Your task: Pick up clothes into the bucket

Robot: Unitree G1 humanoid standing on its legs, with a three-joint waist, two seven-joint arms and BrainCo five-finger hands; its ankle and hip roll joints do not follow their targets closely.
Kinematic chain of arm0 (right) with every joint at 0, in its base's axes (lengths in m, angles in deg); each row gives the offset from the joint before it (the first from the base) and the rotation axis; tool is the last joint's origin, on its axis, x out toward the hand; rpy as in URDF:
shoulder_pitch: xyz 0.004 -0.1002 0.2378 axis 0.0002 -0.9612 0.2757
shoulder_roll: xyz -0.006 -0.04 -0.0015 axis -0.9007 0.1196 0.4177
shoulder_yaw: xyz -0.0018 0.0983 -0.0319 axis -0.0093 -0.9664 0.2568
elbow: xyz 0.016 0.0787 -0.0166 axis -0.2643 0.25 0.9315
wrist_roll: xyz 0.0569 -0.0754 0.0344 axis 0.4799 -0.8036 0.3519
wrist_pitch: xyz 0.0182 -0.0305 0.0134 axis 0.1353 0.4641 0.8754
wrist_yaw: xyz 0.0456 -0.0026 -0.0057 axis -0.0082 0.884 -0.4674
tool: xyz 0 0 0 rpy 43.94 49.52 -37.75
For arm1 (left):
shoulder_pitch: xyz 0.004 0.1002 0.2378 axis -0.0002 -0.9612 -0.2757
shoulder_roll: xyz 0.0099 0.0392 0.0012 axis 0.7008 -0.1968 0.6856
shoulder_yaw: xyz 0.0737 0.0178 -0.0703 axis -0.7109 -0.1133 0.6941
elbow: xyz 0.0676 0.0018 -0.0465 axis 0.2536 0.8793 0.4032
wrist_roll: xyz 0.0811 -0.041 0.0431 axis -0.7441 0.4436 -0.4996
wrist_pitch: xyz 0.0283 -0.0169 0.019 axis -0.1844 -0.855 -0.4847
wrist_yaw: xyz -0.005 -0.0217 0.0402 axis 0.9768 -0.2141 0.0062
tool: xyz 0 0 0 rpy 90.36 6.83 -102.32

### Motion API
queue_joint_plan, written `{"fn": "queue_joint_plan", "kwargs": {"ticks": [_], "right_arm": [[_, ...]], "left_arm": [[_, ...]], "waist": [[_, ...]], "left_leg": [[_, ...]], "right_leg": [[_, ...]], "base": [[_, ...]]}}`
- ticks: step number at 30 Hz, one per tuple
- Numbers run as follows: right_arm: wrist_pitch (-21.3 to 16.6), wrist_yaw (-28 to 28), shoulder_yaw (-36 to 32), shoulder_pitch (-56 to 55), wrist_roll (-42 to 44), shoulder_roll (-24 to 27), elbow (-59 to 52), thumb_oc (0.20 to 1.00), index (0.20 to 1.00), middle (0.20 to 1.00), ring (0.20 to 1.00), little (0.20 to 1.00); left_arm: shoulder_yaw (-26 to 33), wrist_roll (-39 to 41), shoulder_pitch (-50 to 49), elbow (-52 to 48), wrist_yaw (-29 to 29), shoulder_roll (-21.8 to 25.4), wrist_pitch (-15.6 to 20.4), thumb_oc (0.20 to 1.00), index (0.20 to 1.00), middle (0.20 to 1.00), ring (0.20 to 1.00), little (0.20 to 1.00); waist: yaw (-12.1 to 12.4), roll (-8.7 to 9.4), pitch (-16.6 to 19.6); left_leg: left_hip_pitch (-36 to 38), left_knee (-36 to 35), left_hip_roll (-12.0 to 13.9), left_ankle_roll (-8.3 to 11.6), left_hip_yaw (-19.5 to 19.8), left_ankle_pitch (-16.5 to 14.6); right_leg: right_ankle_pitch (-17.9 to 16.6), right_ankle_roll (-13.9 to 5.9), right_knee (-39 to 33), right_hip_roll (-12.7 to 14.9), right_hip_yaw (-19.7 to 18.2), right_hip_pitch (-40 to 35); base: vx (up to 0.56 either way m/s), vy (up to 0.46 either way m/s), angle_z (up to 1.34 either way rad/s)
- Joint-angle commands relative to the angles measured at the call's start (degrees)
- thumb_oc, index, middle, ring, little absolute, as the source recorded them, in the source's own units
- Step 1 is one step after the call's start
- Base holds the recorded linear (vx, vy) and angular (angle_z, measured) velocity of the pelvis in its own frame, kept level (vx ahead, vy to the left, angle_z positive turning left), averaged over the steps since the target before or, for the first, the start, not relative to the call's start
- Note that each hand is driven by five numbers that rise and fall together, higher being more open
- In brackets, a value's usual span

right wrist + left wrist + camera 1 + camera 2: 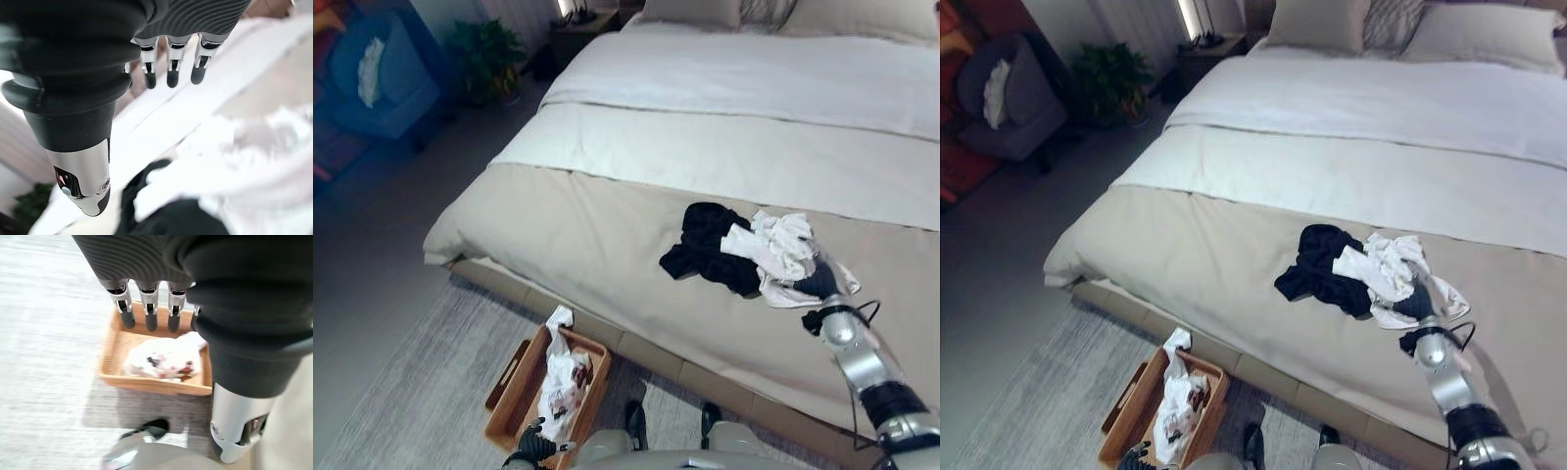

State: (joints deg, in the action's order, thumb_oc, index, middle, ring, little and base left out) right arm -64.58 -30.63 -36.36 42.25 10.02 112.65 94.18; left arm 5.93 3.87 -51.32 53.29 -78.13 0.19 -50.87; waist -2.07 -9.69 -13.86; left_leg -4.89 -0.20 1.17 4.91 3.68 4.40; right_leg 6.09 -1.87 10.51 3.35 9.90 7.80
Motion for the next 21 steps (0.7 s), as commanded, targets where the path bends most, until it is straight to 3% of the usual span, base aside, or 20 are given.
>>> {"fn": "queue_joint_plan", "kwargs": {"ticks": [1, 5, 10, 13, 14, 15, 19, 21], "right_arm": [[1.16, 4.79, 1.98, 7.48, -0.57, 2.04, 2.99, 1.000, 1.000, 1.000, 1.000, 1.000], [3.81, 4.94, 5.56, 14.98, -0.21, 5.70, 11.07, 1.000, 1.000, 1.000, 1.000, 1.000], [4.29, 4.99, 11.21, 26.00, 1.88, 10.71, 24.27, 1.000, 1.000, 1.000, 1.000, 1.000], [4.62, 4.88, 13.51, 29.74, 1.78, 12.40, 26.69, 1.000, 1.000, 1.000, 1.000, 1.000], [4.97, 5.25, 14.89, 32.90, 1.23, 14.06, 29.36, 1.000, 1.000, 1.000, 1.000, 1.000], [4.90, 5.24, 15.12, 33.16, 1.28, 14.08, 29.54, 1.000, 1.000, 1.000, 1.000, 1.000], [5.05, 5.74, 20.00, 40.93, 0.37, 17.87, 33.46, 1.000, 1.000, 1.000, 1.000, 1.000], [5.19, 5.50, 21.23, 42.70, 0.31, 18.64, 34.46, 1.000, 1.000, 1.000, 1.000, 1.000]], "left_arm": [[-2.46, 3.74, 3.18, -1.96, -2.18, 1.28, 1.03, 1.000, 1.000, 1.000, 1.000, 1.000], [-5.51, 5.67, 4.01, -5.71, -1.37, 1.31, 1.48, 1.000, 1.000, 1.000, 1.000, 1.000], [-9.54, 8.95, 2.79, -12.18, -0.45, 1.56, 2.62, 1.000, 1.000, 1.000, 1.000, 1.000], [-10.56, 9.68, 2.88, -13.69, -0.63, 1.58, 2.90, 1.000, 1.000, 1.000, 1.000, 1.000], [-11.82, 9.92, 3.22, -15.15, -0.92, 1.87, 3.47, 1.000, 1.000, 1.000, 1.000, 1.000], [-11.78, 9.93, 3.23, -15.18, -0.93, 1.79, 3.45, 1.000, 1.000, 1.000, 1.000, 1.000], [-14.53, 12.45, 4.58, -16.62, -0.90, 0.39, 4.22, 1.000, 1.000, 1.000, 1.000, 1.000], [-15.03, 13.04, 4.93, -17.44, -0.76, 0.31, 4.45, 1.000, 1.000, 1.000, 1.000, 1.000]], "waist": [[1.14, 3.50, -2.83], [1.41, 1.98, -4.10], [1.54, -1.44, -6.06], [1.65, -2.72, -6.99], [1.70, -4.25, -8.25], [1.59, -4.06, -8.28], [1.44, -6.70, -10.60], [1.36, -7.17, -11.08]], "left_leg": [[-0.31, 3.42, -2.63, -2.01, 1.22, -3.53], [-3.23, 2.93, -3.19, -1.96, 1.52, -2.17], [-5.27, 1.60, -3.69, -2.02, 0.83, -0.54], [-6.33, 0.17, -3.89, -1.99, 0.80, 0.79], [-7.22, -1.55, -4.06, -1.60, 0.49, 2.16], [-7.14, -1.65, -4.31, -1.61, 0.43, 2.13], [-10.26, -2.12, -4.95, -0.96, -0.43, 3.46], [-10.90, -1.96, -5.03, -0.90, -0.78, 3.51]], "right_leg": [[-1.10, -2.11, -0.65, 2.39, 0.17, -0.99], [-0.64, -1.85, 2.42, 3.22, -0.31, 3.86], [0.46, -1.89, 7.27, 4.55, -1.89, 9.25], [1.57, -1.75, 10.50, 5.35, -2.53, 12.41], [2.41, -1.92, 13.45, 6.60, -2.76, 15.46], [2.97, -1.94, 14.19, 6.88, -2.94, 15.79], [3.63, -2.58, 18.40, 8.62, -4.22, 21.12], [3.61, -2.58, 18.69, 8.86, -4.49, 21.90]], "base": [[-0.14, 0.030, 0.15], [-0.06, 0.018, 0.07], [-0.02, 0.071, -0.05], [-0.06, 0.069, -0.11], [-0.04, 0.033, -0.18], [-0.07, 0.058, -0.16], [-0.04, -0.015, -0.07], [0.00, 0.000, 0.00]]}}
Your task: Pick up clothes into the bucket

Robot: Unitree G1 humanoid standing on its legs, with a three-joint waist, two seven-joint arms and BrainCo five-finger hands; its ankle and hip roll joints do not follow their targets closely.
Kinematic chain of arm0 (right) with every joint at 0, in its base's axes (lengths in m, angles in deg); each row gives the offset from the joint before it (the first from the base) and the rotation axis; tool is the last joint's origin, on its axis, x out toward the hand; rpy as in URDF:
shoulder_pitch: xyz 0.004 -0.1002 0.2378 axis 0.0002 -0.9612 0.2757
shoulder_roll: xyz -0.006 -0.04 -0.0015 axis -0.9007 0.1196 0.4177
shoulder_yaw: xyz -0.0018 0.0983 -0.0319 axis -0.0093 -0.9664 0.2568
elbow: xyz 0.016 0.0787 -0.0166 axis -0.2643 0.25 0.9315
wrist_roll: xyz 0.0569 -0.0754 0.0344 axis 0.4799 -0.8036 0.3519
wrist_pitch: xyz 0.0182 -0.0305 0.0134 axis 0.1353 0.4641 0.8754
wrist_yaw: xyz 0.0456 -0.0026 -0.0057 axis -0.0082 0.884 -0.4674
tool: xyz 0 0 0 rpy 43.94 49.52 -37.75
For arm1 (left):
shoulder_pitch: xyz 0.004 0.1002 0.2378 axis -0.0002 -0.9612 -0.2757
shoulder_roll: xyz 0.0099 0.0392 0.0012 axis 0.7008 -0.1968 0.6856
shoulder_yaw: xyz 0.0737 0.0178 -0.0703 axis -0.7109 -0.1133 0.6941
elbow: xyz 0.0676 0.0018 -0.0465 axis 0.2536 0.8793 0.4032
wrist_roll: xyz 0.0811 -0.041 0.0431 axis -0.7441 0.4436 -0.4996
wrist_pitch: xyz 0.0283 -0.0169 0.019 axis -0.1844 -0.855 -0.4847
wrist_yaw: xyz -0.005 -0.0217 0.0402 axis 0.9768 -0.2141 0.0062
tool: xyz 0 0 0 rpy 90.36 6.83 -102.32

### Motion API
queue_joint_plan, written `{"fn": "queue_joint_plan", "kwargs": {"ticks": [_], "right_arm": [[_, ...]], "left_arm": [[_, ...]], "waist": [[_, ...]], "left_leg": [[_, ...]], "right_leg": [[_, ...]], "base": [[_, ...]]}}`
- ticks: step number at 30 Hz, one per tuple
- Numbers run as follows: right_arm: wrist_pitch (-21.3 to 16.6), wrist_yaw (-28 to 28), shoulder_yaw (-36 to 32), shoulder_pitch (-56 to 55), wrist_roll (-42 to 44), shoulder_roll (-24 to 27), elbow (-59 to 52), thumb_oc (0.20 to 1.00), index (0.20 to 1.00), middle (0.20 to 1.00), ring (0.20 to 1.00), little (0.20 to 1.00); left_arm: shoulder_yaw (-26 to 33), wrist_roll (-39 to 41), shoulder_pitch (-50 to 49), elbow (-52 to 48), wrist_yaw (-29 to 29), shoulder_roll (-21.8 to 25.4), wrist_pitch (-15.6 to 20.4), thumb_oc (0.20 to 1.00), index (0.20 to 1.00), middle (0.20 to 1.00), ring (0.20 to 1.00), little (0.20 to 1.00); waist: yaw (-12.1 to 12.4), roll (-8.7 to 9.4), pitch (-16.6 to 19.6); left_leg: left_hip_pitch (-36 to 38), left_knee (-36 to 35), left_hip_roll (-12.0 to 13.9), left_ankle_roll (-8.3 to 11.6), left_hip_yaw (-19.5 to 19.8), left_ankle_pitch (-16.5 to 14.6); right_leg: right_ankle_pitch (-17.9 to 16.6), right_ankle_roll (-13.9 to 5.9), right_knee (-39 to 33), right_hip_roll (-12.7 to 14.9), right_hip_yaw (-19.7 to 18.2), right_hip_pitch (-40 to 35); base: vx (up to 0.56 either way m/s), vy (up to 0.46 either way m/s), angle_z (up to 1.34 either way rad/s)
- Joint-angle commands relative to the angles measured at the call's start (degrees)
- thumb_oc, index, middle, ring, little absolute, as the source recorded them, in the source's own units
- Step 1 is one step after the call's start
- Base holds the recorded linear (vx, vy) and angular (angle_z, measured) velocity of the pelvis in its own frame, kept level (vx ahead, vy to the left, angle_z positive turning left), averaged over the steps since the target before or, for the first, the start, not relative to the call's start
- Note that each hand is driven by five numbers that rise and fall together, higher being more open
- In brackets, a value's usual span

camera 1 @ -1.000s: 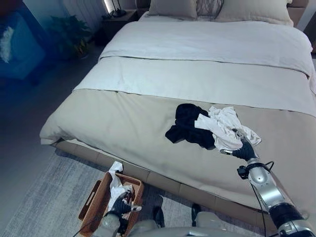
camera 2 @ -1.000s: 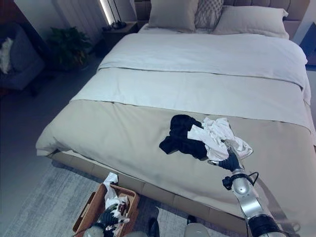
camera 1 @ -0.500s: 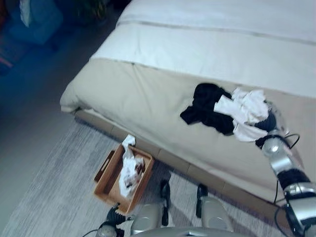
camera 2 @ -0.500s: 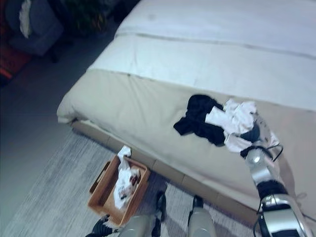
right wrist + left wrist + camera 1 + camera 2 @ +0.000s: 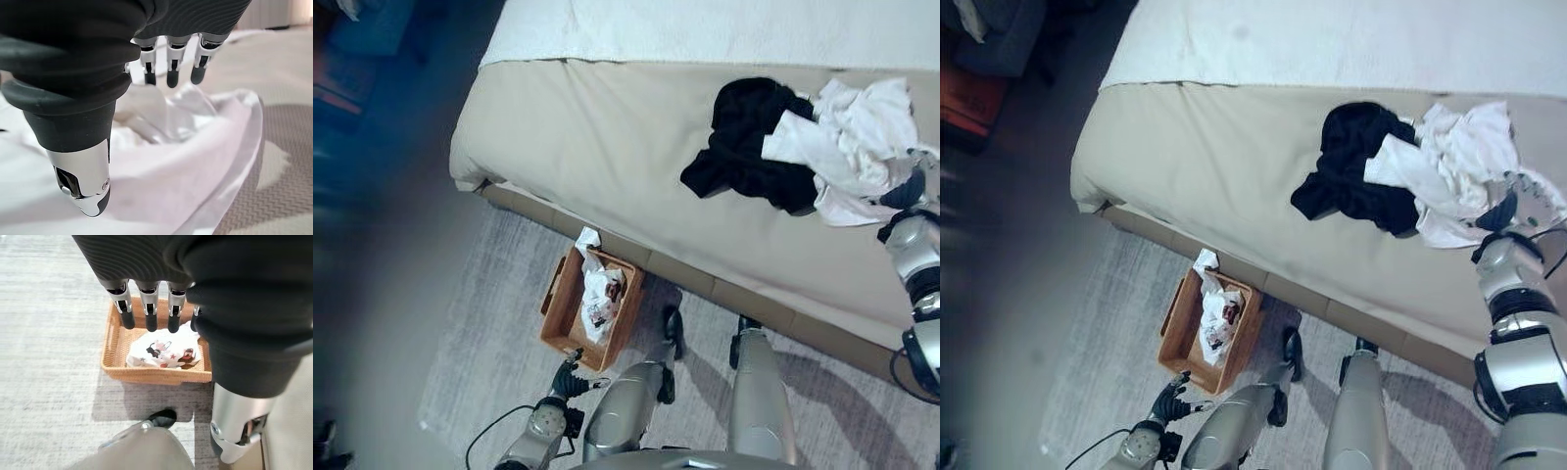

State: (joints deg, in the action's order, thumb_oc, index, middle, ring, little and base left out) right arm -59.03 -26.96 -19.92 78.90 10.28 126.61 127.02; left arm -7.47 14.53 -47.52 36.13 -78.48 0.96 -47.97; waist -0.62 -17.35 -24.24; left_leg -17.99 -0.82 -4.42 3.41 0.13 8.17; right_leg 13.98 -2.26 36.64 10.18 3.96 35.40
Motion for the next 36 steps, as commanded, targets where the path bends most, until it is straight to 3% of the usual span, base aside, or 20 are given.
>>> {"fn": "queue_joint_plan", "kwargs": {"ticks": [1, 4, 5, 6, 10, 13, 22, 27, 28, 29, 33, 36], "right_arm": [[-0.10, 1.81, 5.85, 8.31, 0.06, 5.58, 2.17, 1.000, 1.000, 1.000, 1.000, 1.000], [0.57, 0.07, 10.78, 14.14, -1.04, 7.63, 5.21, 1.000, 1.000, 1.000, 1.000, 1.000], [0.49, -0.87, 11.67, 15.15, -0.91, 7.86, 6.15, 0.514, 0.514, 0.514, 0.514, 0.514], [0.52, -1.96, 12.70, 16.27, -0.85, 8.39, 6.92, 0.200, 0.200, 0.200, 0.200, 0.200], [0.67, -2.63, 14.06, 18.16, -0.72, 9.03, 7.04, 0.200, 0.200, 0.200, 0.200, 0.200], [-0.19, -2.15, 11.21, 16.73, 2.95, 9.30, 5.03, 0.200, 0.200, 0.200, 0.200, 0.200], [-1.72, -0.45, 9.64, 18.50, 8.64, 8.34, -0.47, 0.200, 0.200, 0.200, 0.200, 0.200], [-3.45, 2.59, 6.87, 17.31, 10.96, 9.84, -12.20, 0.200, 0.200, 0.200, 0.200, 0.200], [-3.41, 2.60, 6.72, 17.17, 10.93, 9.87, -12.30, 0.200, 0.200, 0.200, 0.200, 0.200], [-4.16, 3.67, 5.07, 16.28, 11.59, 10.97, -18.49, 0.200, 0.200, 0.200, 0.200, 0.200], [-5.15, 3.35, 2.75, 14.27, 12.06, 11.54, -25.04, 0.200, 0.200, 0.200, 0.200, 0.200], [-5.60, 2.90, 1.39, 12.79, 12.56, 11.57, -27.09, 0.200, 0.200, 0.200, 0.200, 0.200]], "left_arm": [[-2.09, 2.74, 1.24, -0.71, -0.48, -0.61, 1.75, 1.000, 1.000, 1.000, 1.000, 1.000], [-3.94, 4.18, 2.08, -2.79, -0.26, -1.10, 2.28, 1.000, 1.000, 1.000, 1.000, 1.000], [-4.29, 4.57, 2.56, -3.36, -0.17, -1.36, 2.20, 1.000, 1.000, 1.000, 1.000, 1.000], [-4.72, 5.03, 2.84, -3.74, 0.03, -1.50, 2.27, 1.000, 1.000, 1.000, 1.000, 1.000], [-5.33, 5.30, 3.71, -4.67, 0.37, -1.87, 2.18, 1.000, 1.000, 1.000, 1.000, 1.000], [-5.63, 5.38, 4.91, -4.40, 0.40, -2.66, 2.07, 1.000, 1.000, 1.000, 1.000, 1.000], [-4.69, 4.50, 5.33, -0.84, 0.47, -2.62, 1.41, 1.000, 1.000, 1.000, 1.000, 1.000], [-1.72, 4.05, 4.85, 1.40, 0.30, -0.93, 1.34, 1.000, 1.000, 1.000, 1.000, 1.000], [-1.74, 4.05, 4.88, 1.39, 0.31, -0.89, 1.34, 1.000, 1.000, 1.000, 1.000, 1.000], [-0.11, 3.85, 5.05, 2.35, 0.09, 0.05, 1.29, 1.000, 1.000, 1.000, 1.000, 1.000], [2.45, 3.71, 4.13, 0.97, 0.36, 2.23, 1.26, 1.000, 1.000, 1.000, 1.000, 1.000], [3.24, 3.94, 3.73, -1.14, 0.75, 3.42, 1.35, 1.000, 1.000, 1.000, 1.000, 1.000]], "waist": [[-0.24, 0.04, -1.25], [-0.36, -1.18, -2.84], [-0.41, -1.34, -3.23], [-0.35, -1.39, -3.59], [-0.65, -1.54, -4.38], [-1.28, -1.22, -4.65], [-1.90, -0.09, -2.26], [-2.43, 2.83, 1.27], [-2.26, 2.64, 1.40], [-2.68, 4.36, 2.78], [-2.85, 7.91, 6.15], [-2.45, 9.39, 7.93]], "left_leg": [[1.59, -1.26, 0.43, 0.65, 2.47, -0.10], [0.28, -0.81, 0.03, 0.65, 1.82, 0.07], [0.03, -0.70, -0.09, 0.60, 1.78, 0.06], [-0.18, -0.54, -0.16, 0.58, 1.80, 0.03], [-0.29, -0.42, -0.53, 0.53, 1.89, 0.15], [1.39, -1.26, -1.32, 0.57, 3.51, 0.34], [4.11, -0.80, -1.01, 0.40, 3.51, -1.16], [6.80, 0.18, 0.15, 0.80, 3.45, -2.44], [6.57, 0.18, 0.38, 0.79, 3.43, -2.30], [7.87, 0.44, 0.99, 1.08, 3.28, -2.79], [10.70, 1.12, 1.98, 1.27, 2.58, -4.53], [11.74, 1.35, 2.45, 1.15, 2.35, -5.21]], "right_leg": [[-4.27, -2.20, -6.62, 2.16, 1.13, -4.55], [-4.19, -2.20, -4.72, 2.60, 0.03, -1.79], [-4.11, -2.13, -4.17, 2.71, -0.18, -1.17], [-4.03, -2.10, -3.77, 2.85, -0.38, -0.73], [-3.25, -1.92, -2.04, 3.22, -0.81, -0.18], [-2.18, -1.89, -0.94, 4.31, -0.13, -2.01], [-3.57, -2.41, -4.82, 3.45, 0.73, -6.53], [-5.55, -2.69, -10.98, 1.86, 1.48, -12.58], [-6.10, -2.67, -11.57, 1.60, 1.55, -12.61], [-7.31, -2.93, -15.18, 1.00, 1.99, -15.66], [-9.21, -3.64, -21.40, -0.10, 2.77, -21.44], [-10.67, -3.93, -24.54, -0.64, 3.25, -24.13]], "base": [[-0.03, -0.037, -0.02], [-0.03, -0.029, -0.03], [0.00, 0.000, 0.00], [-0.01, -0.020, 0.05], [0.00, -0.018, 0.02], [0.01, -0.045, 0.11], [0.00, 0.011, 0.05], [0.02, 0.011, -0.01], [0.03, 0.000, -0.07], [0.06, -0.022, -0.04], [0.08, -0.009, -0.02], [0.05, -0.002, -0.11]]}}
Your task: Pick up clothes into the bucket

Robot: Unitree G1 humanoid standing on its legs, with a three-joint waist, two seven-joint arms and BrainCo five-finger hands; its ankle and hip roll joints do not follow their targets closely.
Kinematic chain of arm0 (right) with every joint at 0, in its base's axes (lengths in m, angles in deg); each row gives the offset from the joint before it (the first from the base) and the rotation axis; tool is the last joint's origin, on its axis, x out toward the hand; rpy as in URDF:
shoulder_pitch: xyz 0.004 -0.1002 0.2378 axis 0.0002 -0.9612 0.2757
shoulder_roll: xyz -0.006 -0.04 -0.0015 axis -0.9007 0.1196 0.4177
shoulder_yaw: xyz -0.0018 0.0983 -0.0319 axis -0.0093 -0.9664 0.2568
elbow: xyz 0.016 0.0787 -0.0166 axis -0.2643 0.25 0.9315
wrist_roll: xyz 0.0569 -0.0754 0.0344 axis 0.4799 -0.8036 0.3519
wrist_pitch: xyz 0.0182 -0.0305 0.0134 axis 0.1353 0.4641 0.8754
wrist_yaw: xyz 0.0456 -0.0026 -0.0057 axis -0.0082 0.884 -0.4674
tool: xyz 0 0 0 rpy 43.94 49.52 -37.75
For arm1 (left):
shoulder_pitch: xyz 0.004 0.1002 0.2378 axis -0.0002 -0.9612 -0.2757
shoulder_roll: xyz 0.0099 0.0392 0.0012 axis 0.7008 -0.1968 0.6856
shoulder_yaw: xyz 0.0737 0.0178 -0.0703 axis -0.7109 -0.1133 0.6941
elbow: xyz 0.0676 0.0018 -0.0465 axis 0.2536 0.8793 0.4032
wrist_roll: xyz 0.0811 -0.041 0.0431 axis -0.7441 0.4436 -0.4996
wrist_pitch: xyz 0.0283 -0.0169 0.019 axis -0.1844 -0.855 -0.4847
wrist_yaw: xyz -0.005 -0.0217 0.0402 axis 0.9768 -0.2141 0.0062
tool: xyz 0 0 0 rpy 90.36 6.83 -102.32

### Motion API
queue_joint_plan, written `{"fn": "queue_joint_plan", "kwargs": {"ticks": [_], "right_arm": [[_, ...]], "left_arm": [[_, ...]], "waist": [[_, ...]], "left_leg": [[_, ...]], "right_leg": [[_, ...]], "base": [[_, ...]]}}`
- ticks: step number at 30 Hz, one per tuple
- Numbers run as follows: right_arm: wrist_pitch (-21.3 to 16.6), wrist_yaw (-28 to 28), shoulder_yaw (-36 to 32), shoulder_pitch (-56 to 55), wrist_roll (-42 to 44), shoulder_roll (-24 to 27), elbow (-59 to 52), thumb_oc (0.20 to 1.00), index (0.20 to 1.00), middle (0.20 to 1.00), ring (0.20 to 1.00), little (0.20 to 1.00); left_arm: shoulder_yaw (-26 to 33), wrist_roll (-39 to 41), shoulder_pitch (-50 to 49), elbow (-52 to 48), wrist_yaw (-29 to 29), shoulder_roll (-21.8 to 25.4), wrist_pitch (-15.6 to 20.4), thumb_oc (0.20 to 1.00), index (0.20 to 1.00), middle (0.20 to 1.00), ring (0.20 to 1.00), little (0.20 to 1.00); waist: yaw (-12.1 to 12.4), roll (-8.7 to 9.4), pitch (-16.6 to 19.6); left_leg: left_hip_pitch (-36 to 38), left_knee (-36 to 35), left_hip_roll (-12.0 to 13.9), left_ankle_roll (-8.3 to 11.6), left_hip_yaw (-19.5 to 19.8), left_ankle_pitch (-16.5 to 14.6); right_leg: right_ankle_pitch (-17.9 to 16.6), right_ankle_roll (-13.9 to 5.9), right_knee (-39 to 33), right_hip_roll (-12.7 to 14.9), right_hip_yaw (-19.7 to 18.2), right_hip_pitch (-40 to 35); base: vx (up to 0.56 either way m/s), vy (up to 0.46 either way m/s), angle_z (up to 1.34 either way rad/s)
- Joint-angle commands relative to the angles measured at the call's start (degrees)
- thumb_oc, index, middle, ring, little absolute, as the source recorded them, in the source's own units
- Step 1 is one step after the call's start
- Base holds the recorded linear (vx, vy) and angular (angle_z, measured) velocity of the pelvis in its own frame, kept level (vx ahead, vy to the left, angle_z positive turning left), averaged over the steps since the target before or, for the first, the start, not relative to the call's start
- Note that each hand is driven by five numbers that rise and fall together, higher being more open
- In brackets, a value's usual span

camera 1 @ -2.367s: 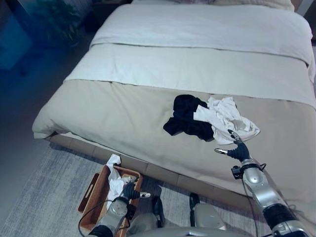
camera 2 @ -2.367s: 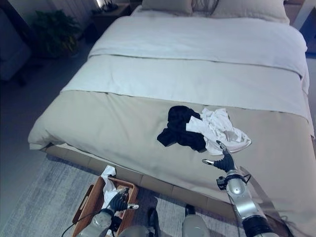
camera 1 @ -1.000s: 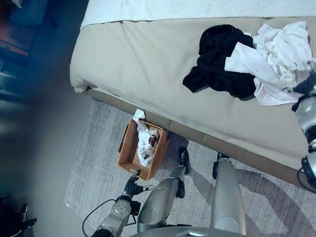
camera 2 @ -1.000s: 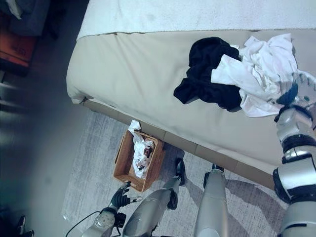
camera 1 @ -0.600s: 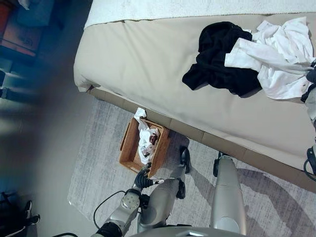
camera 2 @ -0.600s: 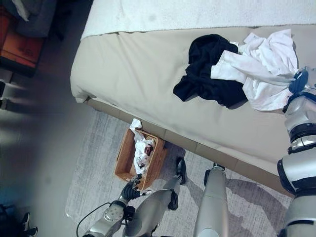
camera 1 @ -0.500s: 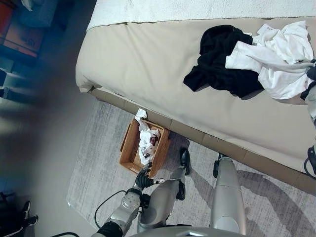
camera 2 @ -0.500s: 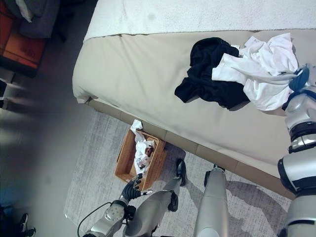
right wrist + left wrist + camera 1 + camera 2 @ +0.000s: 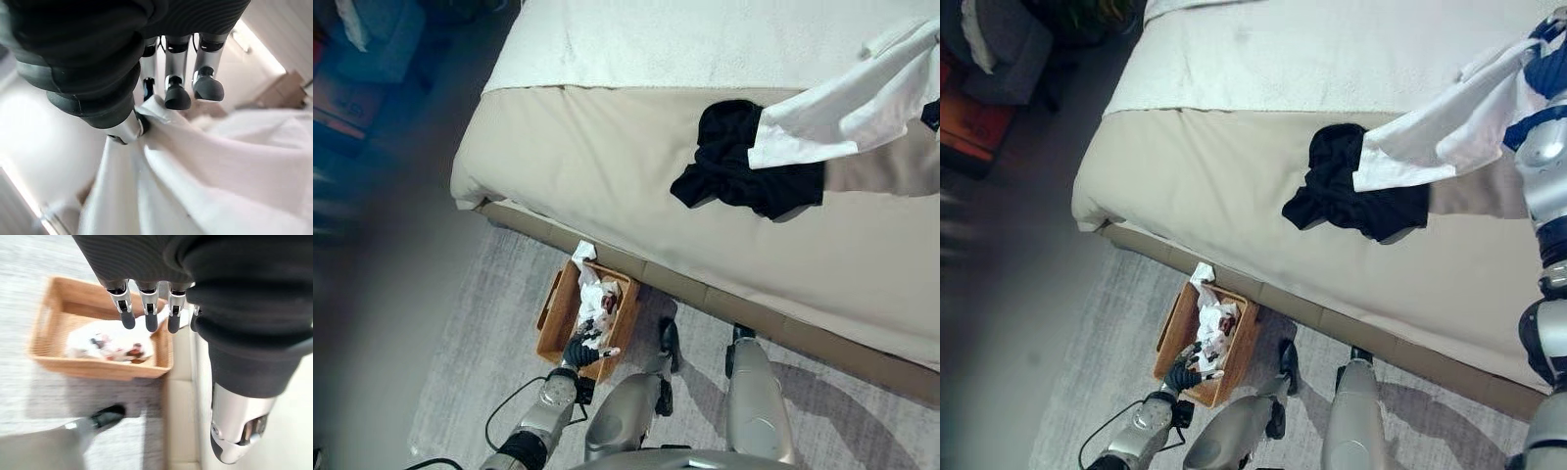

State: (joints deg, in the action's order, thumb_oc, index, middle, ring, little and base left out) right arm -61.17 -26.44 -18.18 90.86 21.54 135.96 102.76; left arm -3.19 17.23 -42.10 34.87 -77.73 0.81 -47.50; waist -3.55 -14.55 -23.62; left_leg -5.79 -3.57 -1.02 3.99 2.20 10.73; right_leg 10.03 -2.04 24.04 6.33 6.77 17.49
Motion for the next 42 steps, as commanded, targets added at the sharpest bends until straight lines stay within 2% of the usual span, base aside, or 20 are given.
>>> {"fn": "queue_joint_plan", "kwargs": {"ticks": [1, 3, 4, 5, 7, 8, 10, 13, 14, 16, 22, 24, 28, 29, 35, 42], "right_arm": [[-3.72, 2.02, -1.16, 0.15, 1.74, 2.47, -3.43, 0.200, 0.200, 0.200, 0.200, 0.200], [-3.81, 1.58, -3.00, -2.16, 1.96, 2.54, -4.68, 0.200, 0.200, 0.200, 0.200, 0.200], [-3.84, 1.58, -3.24, -2.42, 1.95, 2.50, -4.72, 0.200, 0.200, 0.200, 0.200, 0.200], [-3.69, 1.51, -3.71, -3.10, 1.85, 1.73, -6.57, 0.200, 0.200, 0.200, 0.200, 0.200], [-3.55, 1.15, -4.37, -4.05, 1.52, 1.15, -7.64, 0.200, 0.200, 0.200, 0.200, 0.200], [-3.72, 0.74, -4.62, -4.65, 1.69, 0.16, -8.78, 0.200, 0.200, 0.200, 0.200, 0.200], [-3.86, -0.65, -4.62, -5.77, 1.77, -0.72, -11.65, 0.200, 0.200, 0.200, 0.200, 0.200], [-4.21, -2.64, -6.17, -8.33, 2.66, -1.32, -15.76, 0.200, 0.200, 0.200, 0.200, 0.200], [-4.66, -4.41, -6.01, -9.91, 3.71, -2.04, -19.19, 0.200, 0.200, 0.200, 0.200, 0.200], [-4.86, -6.51, -6.50, -12.25, 5.40, -3.03, -21.74, 0.200, 0.200, 0.200, 0.200, 0.200], [-5.46, -11.88, -4.69, -13.67, 9.30, -4.57, -27.22, 0.200, 0.200, 0.200, 0.200, 0.200], [-5.20, -14.79, -2.75, -13.38, 10.69, -5.43, -30.98, 0.200, 0.200, 0.200, 0.200, 0.200], [-5.36, -17.22, -1.01, -13.13, 11.76, -5.58, -34.71, 0.200, 0.200, 0.200, 0.200, 0.200], [-5.32, -18.73, 0.73, -12.23, 11.93, -5.40, -37.52, 0.200, 0.200, 0.200, 0.200, 0.200], [-6.06, -20.73, 2.05, -11.88, 14.50, -5.78, -42.65, 0.200, 0.200, 0.200, 0.200, 0.200], [-7.19, -20.12, 1.64, -10.17, 14.82, -7.95, -46.19, 0.200, 0.200, 0.200, 0.200, 0.200]], "left_arm": [[-0.73, 1.68, -1.35, -1.47, 0.22, 4.12, 1.21, 1.000, 1.000, 1.000, 1.000, 1.000], [0.44, 3.21, -0.49, -7.47, 0.87, 5.62, 1.41, 1.000, 1.000, 1.000, 1.000, 1.000], [0.40, 3.24, -0.58, -7.57, 0.89, 5.78, 1.34, 1.000, 1.000, 1.000, 1.000, 1.000], [1.01, 4.41, 1.45, -10.51, 1.07, 6.47, 1.43, 1.000, 1.000, 1.000, 1.000, 1.000], [0.93, 4.29, 2.33, -13.81, 1.25, 7.46, 1.62, 1.000, 1.000, 1.000, 1.000, 1.000], [1.21, 4.47, 4.90, -18.43, 1.29, 8.80, 2.21, 1.000, 1.000, 1.000, 1.000, 1.000], [1.82, 4.35, 8.26, -23.43, 0.95, 10.74, 2.51, 1.000, 1.000, 1.000, 1.000, 1.000], [2.06, 3.28, 11.28, -26.80, 0.54, 12.40, 2.54, 1.000, 1.000, 1.000, 1.000, 1.000], [1.49, 3.54, 16.59, -29.17, 0.03, 13.59, 2.75, 1.000, 1.000, 1.000, 1.000, 1.000], [0.45, 3.86, 20.61, -30.60, -0.08, 13.84, 2.80, 1.000, 1.000, 1.000, 1.000, 1.000], [-3.86, 3.58, 32.11, -28.28, -0.09, 14.39, 2.17, 1.000, 1.000, 1.000, 1.000, 1.000], [-7.06, 1.98, 38.65, -25.00, -0.07, 13.37, 0.95, 1.000, 1.000, 1.000, 1.000, 1.000], [-9.95, 1.89, 42.73, -21.64, 0.64, 12.08, 0.07, 1.000, 1.000, 1.000, 1.000, 1.000], [-11.71, 2.55, 44.99, -19.00, 1.54, 10.28, -0.75, 1.000, 1.000, 1.000, 1.000, 1.000], [-15.02, 6.64, 47.99, -13.64, 3.95, 5.47, -2.25, 1.000, 1.000, 1.000, 1.000, 1.000], [-16.00, 2.53, 49.07, -8.51, 4.19, 1.58, -4.05, 1.000, 1.000, 1.000, 1.000, 1.000]], "waist": [[0.57, 7.45, 8.24], [0.96, 9.60, 11.55], [0.96, 9.69, 11.49], [0.88, 11.35, 13.87], [0.92, 12.04, 14.82], [0.82, 13.32, 16.71], [0.71, 14.62, 18.15], [0.61, 15.59, 18.98], [0.23, 16.14, 19.82], [0.07, 16.68, 20.49], [-0.59, 17.23, 21.57], [-1.24, 17.27, 21.92], [-1.91, 17.04, 22.05], [-2.48, 16.85, 22.17], [-3.11, 16.25, 22.04], [-2.96, 16.18, 21.70]], "left_leg": [[0.32, 4.21, -0.73, 0.62, 0.04, -8.27], [2.15, 3.95, -0.34, 0.60, 0.07, -9.09], [2.34, 3.89, -0.32, 0.61, 0.12, -9.10], [3.85, 3.47, 0.03, 0.48, -0.15, -9.79], [4.58, 3.37, 0.15, 0.42, -0.39, -10.19], [5.58, 3.46, 0.25, 0.14, -0.71, -11.07], [6.69, 4.05, 0.17, -0.32, -1.27, -12.19], [7.65, 4.78, 0.05, -0.67, -1.74, -13.23], [8.32, 5.42, -0.05, -0.93, -2.11, -13.99], [9.28, 5.41, 0.06, -1.16, -2.56, -14.47], [10.94, 5.17, 0.18, -1.47, -4.09, -15.12], [11.42, 5.35, 0.12, -1.69, -4.88, -15.01], [12.19, 5.44, 0.03, -1.77, -5.14, -15.21], [12.64, 5.50, -0.01, -1.78, -5.29, -15.37], [13.69, 5.53, -0.22, -1.92, -5.13, -15.47], [13.99, 5.35, -0.12, -2.03, -4.79, -15.28]], "right_leg": [[-7.05, -4.36, -13.38, 2.99, 0.77, -7.84], [-7.97, -4.67, -16.74, 2.37, 1.41, -11.26], [-8.10, -4.68, -17.08, 2.32, 1.49, -11.60], [-8.75, -4.96, -19.17, 2.15, 1.85, -13.72], [-9.01, -5.12, -20.10, 2.08, 1.85, -14.74], [-9.33, -5.30, -21.27, 1.96, 1.56, -16.05], [-9.46, -5.56, -21.63, 2.03, 1.30, -17.36], [-9.19, -5.69, -21.47, 2.06, 0.69, -18.28], [-8.99, -5.88, -21.01, 1.94, 0.25, -18.61], [-8.94, -6.03, -21.04, 1.87, -0.10, -19.23], [-9.09, -6.50, -21.14, 1.74, -1.47, -19.66], [-9.41, -6.61, -20.93, 1.81, -2.24, -19.83], [-9.09, -6.69, -20.46, 1.80, -2.51, -20.32], [-8.90, -6.73, -20.14, 1.92, -2.61, -20.55], [-8.90, -6.93, -20.52, 2.08, -2.65, -21.67], [-8.97, -6.92, -21.09, 2.19, -2.26, -22.28]], "base": [[0.08, -0.011, -0.14], [0.09, -0.009, -0.03], [0.09, 0.014, 0.06], [0.10, 0.034, 0.06], [0.09, 0.042, 0.00], [0.07, 0.057, -0.08], [0.09, 0.052, -0.19], [0.07, 0.040, -0.17], [0.04, 0.035, -0.15], [0.06, 0.027, -0.23], [0.03, 0.028, -0.18], [0.01, 0.031, -0.09], [0.03, 0.019, -0.12], [0.02, 0.015, -0.04], [0.00, 0.000, 0.00], [0.00, 0.000, 0.00]]}}
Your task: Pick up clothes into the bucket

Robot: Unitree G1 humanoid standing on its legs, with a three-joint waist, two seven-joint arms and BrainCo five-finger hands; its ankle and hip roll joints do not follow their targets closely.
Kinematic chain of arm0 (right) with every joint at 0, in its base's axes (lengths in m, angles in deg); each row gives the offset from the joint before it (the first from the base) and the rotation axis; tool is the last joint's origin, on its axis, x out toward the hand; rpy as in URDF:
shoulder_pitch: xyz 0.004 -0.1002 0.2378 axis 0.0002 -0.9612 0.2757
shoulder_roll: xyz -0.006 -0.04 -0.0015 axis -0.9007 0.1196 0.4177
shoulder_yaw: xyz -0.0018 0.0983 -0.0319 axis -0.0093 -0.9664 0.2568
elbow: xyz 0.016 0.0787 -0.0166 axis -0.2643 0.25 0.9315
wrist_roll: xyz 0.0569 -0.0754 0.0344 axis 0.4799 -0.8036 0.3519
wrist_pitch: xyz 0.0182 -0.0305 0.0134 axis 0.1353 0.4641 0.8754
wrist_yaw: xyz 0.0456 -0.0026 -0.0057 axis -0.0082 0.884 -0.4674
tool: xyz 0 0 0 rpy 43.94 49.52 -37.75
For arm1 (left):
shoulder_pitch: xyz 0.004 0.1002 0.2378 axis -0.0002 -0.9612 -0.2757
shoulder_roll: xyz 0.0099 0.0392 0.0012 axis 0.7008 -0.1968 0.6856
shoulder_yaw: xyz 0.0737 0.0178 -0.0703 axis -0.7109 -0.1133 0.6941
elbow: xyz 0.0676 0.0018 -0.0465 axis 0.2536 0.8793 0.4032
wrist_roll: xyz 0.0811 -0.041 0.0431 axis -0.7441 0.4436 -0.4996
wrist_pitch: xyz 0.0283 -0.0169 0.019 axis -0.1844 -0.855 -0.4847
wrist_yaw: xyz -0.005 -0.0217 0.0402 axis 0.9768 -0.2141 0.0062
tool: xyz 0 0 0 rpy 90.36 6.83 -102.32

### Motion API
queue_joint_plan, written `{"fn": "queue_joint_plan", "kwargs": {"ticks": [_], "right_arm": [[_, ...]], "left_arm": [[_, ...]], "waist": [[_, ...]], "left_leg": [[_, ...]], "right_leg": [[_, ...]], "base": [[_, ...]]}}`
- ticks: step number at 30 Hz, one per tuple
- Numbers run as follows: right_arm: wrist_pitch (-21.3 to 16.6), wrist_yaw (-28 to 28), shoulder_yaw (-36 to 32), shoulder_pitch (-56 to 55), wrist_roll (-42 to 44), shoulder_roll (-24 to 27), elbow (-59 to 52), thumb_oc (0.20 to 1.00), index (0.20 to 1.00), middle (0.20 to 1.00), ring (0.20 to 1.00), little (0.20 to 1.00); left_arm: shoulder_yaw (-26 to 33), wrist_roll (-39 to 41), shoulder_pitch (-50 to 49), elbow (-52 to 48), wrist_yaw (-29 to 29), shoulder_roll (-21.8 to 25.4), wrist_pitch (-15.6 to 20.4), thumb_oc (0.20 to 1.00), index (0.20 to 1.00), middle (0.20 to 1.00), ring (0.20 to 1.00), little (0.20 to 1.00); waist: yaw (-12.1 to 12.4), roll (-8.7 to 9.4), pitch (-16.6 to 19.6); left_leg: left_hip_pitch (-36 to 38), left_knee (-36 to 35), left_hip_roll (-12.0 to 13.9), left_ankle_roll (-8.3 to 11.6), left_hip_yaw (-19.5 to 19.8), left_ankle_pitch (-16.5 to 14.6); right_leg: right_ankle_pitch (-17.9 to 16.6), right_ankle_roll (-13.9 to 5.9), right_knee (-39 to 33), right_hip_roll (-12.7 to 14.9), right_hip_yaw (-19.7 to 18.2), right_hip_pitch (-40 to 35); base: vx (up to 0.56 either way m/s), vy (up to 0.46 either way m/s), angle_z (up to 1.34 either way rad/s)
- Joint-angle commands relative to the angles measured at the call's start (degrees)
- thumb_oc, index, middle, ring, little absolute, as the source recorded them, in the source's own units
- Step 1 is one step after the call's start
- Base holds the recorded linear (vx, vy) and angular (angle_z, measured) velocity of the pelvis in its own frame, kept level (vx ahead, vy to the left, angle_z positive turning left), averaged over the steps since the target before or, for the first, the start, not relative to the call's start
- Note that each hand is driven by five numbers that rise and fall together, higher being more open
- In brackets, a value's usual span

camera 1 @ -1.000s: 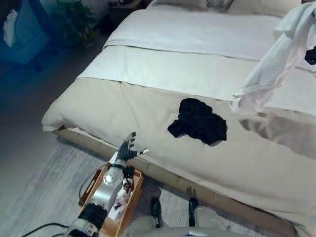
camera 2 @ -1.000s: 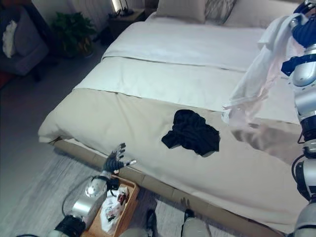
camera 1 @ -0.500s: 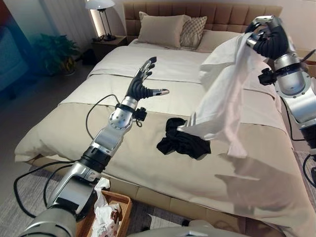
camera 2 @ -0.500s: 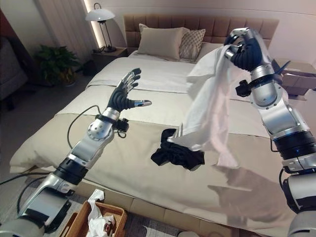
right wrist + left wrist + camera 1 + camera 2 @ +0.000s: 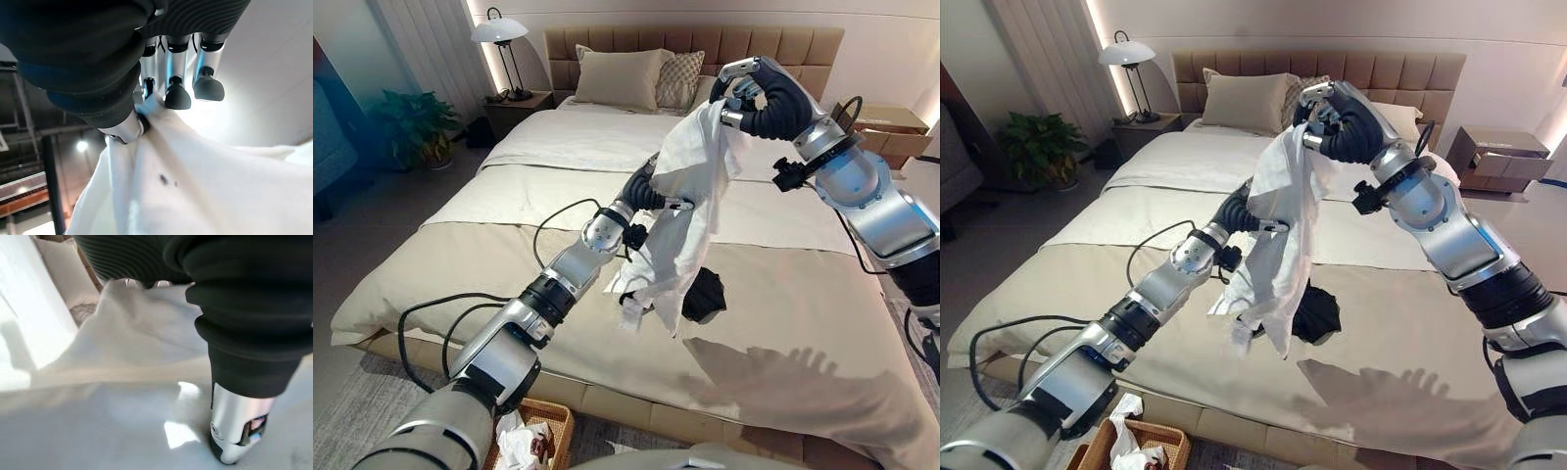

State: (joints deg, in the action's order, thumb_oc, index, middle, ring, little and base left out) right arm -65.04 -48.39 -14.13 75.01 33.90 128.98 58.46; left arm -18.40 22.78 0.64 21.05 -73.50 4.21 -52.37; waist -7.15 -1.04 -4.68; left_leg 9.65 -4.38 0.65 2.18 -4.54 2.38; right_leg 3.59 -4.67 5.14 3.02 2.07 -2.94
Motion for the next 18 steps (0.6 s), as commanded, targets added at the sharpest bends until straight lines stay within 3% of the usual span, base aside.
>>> {"fn": "queue_joint_plan", "kwargs": {"ticks": [1, 7, 12, 13, 14, 15, 16, 17, 18], "right_arm": [[-3.44, 1.72, -2.44, 5.63, 2.45, -1.33, -2.38, 0.200, 0.200, 0.200, 0.200, 0.200], [-4.16, 1.99, -3.75, 5.18, 2.41, -3.95, -5.13, 0.200, 0.200, 0.200, 0.200, 0.200], [-4.10, 1.11, -3.51, 4.96, 3.53, -5.02, -5.63, 0.200, 0.200, 0.200, 0.200, 0.200], [-4.16, 0.76, -3.00, 5.09, 4.41, -5.33, -5.92, 0.200, 0.200, 0.200, 0.200, 0.200], [-4.27, 0.60, -2.66, 5.23, 4.75, -5.31, -5.68, 0.200, 0.200, 0.200, 0.200, 0.200], [-4.36, 0.44, -2.19, 5.37, 5.06, -5.50, -5.53, 0.200, 0.200, 0.200, 0.200, 0.200], [-4.37, 0.44, -2.18, 5.39, 5.06, -5.53, -5.51, 0.200, 0.200, 0.200, 0.200, 0.200], [-4.35, 0.40, -1.34, 5.64, 4.89, -5.82, -4.80, 0.200, 0.200, 0.200, 0.200, 0.200], [-4.31, 0.47, -1.07, 5.49, 4.68, -5.87, -4.39, 0.200, 0.200, 0.200, 0.200, 0.200]], "left_arm": [[-0.89, -3.27, 6.28, 5.65, 0.19, -2.36, 0.76, 1.000, 1.000, 1.000, 1.000, 1.000], [-1.82, -1.56, 5.49, 7.21, 2.07, -4.86, 0.03, 1.000, 1.000, 1.000, 1.000, 1.000], [-4.14, 7.68, 5.08, 5.04, 6.91, -4.63, -0.62, 1.000, 1.000, 1.000, 1.000, 1.000], [-6.05, 16.29, 5.06, 2.80, 10.42, -3.61, -1.75, 0.896, 0.896, 0.896, 0.896, 0.896], [-6.50, 20.26, 5.11, 1.87, 11.32, -2.73, -1.71, 0.642, 0.642, 0.642, 0.642, 0.642], [-7.16, 24.47, 4.73, 0.59, 12.69, -2.02, -2.66, 0.501, 0.501, 0.501, 0.501, 0.501], [-7.16, 24.51, 4.71, 0.54, 12.69, -1.95, -2.70, 0.285, 0.285, 0.285, 0.285, 0.285], [-7.97, 27.16, 4.41, -0.50, 13.73, -0.04, -3.03, 0.200, 0.200, 0.200, 0.200, 0.200], [-8.20, 28.90, 4.00, -1.40, 14.39, 0.88, -3.50, 0.200, 0.200, 0.200, 0.200, 0.200]], "waist": [[0.70, 2.73, 2.76], [0.89, 2.59, 2.57], [0.83, 2.26, 2.66], [0.58, 2.05, 2.84], [0.54, 1.95, 2.96], [0.46, 1.89, 3.08], [0.43, 1.91, 3.09], [0.36, 1.83, 3.24], [0.36, 1.84, 3.18]], "left_leg": [[-1.46, 6.18, -1.80, -0.21, 2.02, -6.92], [-1.38, 5.77, -1.85, -0.35, 2.58, -6.66], [-1.49, 5.48, -1.91, -0.34, 2.62, -6.39], [-1.40, 5.24, -1.87, -0.26, 2.65, -6.21], [-1.39, 5.09, -1.83, -0.22, 2.64, -6.14], [-1.36, 4.98, -1.85, -0.15, 2.62, -6.07], [-1.37, 4.97, -1.85, -0.15, 2.63, -6.07], [-1.30, 4.75, -1.79, -0.03, 2.58, -5.93], [-1.22, 4.66, -1.78, 0.03, 2.52, -5.88]], "right_leg": [[-2.51, -4.26, -2.24, 5.53, 2.56, -1.95], [-2.66, -4.23, -2.69, 5.58, 3.07, -2.20], [-2.98, -4.28, -2.80, 5.64, 3.25, -2.12], [-3.14, -4.29, -3.01, 5.65, 3.33, -2.20], [-3.19, -4.29, -3.12, 5.66, 3.32, -2.21], [-3.29, -4.33, -3.23, 5.63, 3.37, -2.20], [-3.30, -4.33, -3.24, 5.63, 3.38, -2.19], [-3.45, -4.34, -3.33, 5.63, 3.37, -2.16], [-3.53, -4.37, -3.41, 5.61, 3.36, -2.23]], "base": [[0.00, 0.000, 0.00], [0.00, -0.004, 0.01], [0.00, 0.000, 0.00], [0.00, 0.000, 0.00], [0.00, 0.000, 0.00], [0.00, 0.000, 0.00], [0.00, 0.000, 0.00], [0.00, 0.000, 0.00], [0.04, 0.001, 0.01]]}}
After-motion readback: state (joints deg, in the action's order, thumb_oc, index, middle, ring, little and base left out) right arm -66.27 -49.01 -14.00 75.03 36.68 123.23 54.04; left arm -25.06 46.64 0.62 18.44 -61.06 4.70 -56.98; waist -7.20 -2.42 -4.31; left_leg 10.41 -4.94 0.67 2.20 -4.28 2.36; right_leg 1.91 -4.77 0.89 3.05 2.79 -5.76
